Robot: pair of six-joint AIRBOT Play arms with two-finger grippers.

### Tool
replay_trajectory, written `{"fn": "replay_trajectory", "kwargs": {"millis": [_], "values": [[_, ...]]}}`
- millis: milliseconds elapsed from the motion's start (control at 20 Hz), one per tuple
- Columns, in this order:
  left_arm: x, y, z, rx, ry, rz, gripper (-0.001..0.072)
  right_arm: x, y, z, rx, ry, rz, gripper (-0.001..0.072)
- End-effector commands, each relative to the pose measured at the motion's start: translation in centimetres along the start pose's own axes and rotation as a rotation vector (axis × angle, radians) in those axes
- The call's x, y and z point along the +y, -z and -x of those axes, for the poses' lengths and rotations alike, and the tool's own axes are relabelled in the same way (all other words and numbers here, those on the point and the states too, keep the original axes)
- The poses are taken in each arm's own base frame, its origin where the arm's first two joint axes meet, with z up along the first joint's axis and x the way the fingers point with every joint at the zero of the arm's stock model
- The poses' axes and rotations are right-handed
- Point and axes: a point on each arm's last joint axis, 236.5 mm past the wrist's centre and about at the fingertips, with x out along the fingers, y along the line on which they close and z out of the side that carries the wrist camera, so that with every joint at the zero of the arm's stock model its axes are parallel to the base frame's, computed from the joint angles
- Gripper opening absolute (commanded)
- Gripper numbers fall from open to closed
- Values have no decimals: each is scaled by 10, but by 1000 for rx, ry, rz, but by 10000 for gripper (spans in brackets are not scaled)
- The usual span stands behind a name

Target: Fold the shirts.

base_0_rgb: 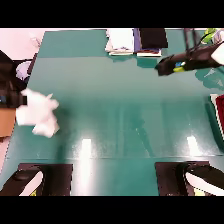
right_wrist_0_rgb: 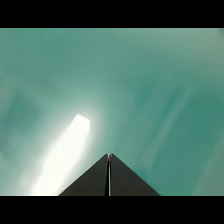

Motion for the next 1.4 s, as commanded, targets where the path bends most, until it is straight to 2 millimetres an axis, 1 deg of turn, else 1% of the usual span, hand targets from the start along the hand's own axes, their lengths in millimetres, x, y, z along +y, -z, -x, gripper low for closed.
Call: {"fn": "replay_trajectory", "kwargs": {"millis": [0,50,100,150,200,250,300,400,500,600,700,750,800,850,900,950,1000,1100,1200,1250,1300,1350], "values": [[-75,-85,110,-352,198,-129,25,10,-55,55,-179,13,34,18],[-90,-95,127,-393,239,-162,25,13,-67,67,-216,15,41,18],[-107,-104,140,-417,280,-195,24,15,-77,77,-246,17,46,18],[-123,-110,143,-422,315,-226,24,16,-85,87,-275,19,51,18],[-141,-115,140,-416,347,-263,24,16,-91,94,-295,27,58,18],[-158,-117,129,-387,371,-292,25,12,-96,101,-310,52,64,18],[-179,-115,112,-341,395,-326,25,8,-98,106,-317,73,59,18],[-221,-98,69,-213,429,-404,25,-1,-102,116,-327,121,49,18],[-275,-64,21,-62,462,-511,26,-5,-103,121,-329,142,50,18],[-327,-21,-20,53,492,-665,27,-6,-100,120,-315,149,48,18],[-368,16,-53,118,514,-774,30,-7,-96,119,-298,150,47,18],[-383,27,-66,126,523,-815,234,-7,-96,119,-296,149,47,18],[-392,33,-77,131,526,-822,551,-7,-95,119,-293,149,47,18],[-394,33,-83,133,523,-818,544,-7,-94,118,-287,148,47,18],[-388,28,-88,136,505,-811,542,-7,-91,117,-277,148,46,18],[-376,19,-93,139,485,-789,542,-7,-89,117,-265,148,45,18],[-359,9,-99,151,457,-758,542,-7,-87,116,-260,148,45,18],[-312,-11,-119,209,385,-669,542,-8,-85,116,-252,152,46,18],[-261,-23,-139,279,311,-555,542,-8,-84,115,-245,151,45,18],[-239,-24,-148,318,287,-510,542,-8,-84,116,-246,151,45,18],[-219,-17,-159,367,272,-465,542,-8,-84,116,-246,151,45,18],[-206,-5,-170,423,273,-409,542,-8,-84,115,-246,151,45,18]]}}
